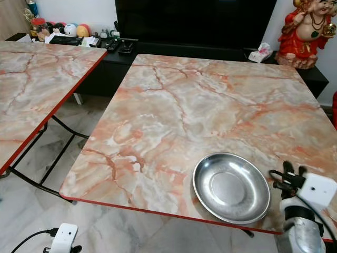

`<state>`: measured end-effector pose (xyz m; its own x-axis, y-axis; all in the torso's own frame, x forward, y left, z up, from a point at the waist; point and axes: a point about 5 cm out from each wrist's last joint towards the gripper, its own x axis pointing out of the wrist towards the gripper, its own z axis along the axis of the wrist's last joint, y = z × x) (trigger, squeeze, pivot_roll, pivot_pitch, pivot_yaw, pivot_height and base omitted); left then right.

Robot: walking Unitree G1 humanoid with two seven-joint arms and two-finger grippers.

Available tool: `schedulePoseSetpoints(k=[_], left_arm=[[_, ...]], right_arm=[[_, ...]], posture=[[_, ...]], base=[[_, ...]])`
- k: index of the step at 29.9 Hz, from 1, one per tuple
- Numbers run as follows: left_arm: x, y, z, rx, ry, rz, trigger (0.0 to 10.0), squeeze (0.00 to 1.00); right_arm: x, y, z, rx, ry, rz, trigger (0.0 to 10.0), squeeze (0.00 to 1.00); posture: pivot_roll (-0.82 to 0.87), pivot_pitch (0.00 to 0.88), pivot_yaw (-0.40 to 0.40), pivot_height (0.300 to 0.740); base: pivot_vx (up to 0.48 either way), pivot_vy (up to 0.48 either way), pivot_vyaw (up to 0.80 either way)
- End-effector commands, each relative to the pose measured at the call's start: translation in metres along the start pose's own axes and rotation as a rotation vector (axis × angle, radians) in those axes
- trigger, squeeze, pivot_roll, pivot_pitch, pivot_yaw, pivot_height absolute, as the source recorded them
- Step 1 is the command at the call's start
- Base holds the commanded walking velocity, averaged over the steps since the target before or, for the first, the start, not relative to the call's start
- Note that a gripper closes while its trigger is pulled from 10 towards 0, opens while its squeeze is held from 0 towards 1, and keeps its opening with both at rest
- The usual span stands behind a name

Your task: Setting the table

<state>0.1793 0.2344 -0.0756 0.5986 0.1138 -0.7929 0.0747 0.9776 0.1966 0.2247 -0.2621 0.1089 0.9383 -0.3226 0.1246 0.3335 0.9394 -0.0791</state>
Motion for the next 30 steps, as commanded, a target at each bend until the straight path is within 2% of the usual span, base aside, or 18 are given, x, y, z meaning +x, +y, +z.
schedulePoseSetpoints(k=[1,4,8,9,12,25,30], left_arm=[[-0.001,0.000,-0.006,0.011,0.025,0.001,10.0,0.00],[-0.001,0.003,-0.006,0.000,0.022,0.019,10.0,0.00],[-0.002,0.006,-0.007,-0.026,0.018,0.038,10.0,0.00],[-0.002,0.006,-0.007,-0.026,0.018,0.038,10.0,0.00],[-0.002,0.007,-0.007,-0.041,0.012,0.049,10.0,0.00],[-0.002,0.006,-0.005,-0.093,0.000,0.054,10.0,0.00],[-0.001,0.003,-0.003,-0.091,-0.002,0.047,10.0,0.00]], right_arm=[[0.000,0.017,0.007,-0.037,-0.050,0.052,10.0,0.00],[0.000,0.045,0.007,0.012,-0.075,0.083,10.0,0.00],[0.002,0.059,-0.001,0.033,-0.062,0.120,10.0,0.00],[0.002,0.059,-0.001,0.033,-0.062,0.120,10.0,0.00],[0.008,0.073,0.005,0.037,-0.092,0.188,10.0,0.00],[0.015,0.082,0.004,0.053,-0.105,0.190,10.0,0.00],[0.020,0.088,0.007,0.068,-0.117,0.202,10.0,0.00]], posture=[[0.03,0.020,-0.011,0.740],[0.04,0.002,-0.019,0.740],[0.05,0.000,-0.028,0.740],[0.05,0.000,-0.028,0.740],[0.05,0.000,-0.035,0.740],[0.05,0.000,-0.036,0.740],[0.05,0.000,-0.041,0.740]], base=[[0.000,0.000,0.00],[0.000,0.000,0.00],[0.000,0.000,0.00],[0.000,0.000,0.00],[0.000,0.000,0.00],[0.000,0.000,0.00],[0.000,0.306,0.00]])
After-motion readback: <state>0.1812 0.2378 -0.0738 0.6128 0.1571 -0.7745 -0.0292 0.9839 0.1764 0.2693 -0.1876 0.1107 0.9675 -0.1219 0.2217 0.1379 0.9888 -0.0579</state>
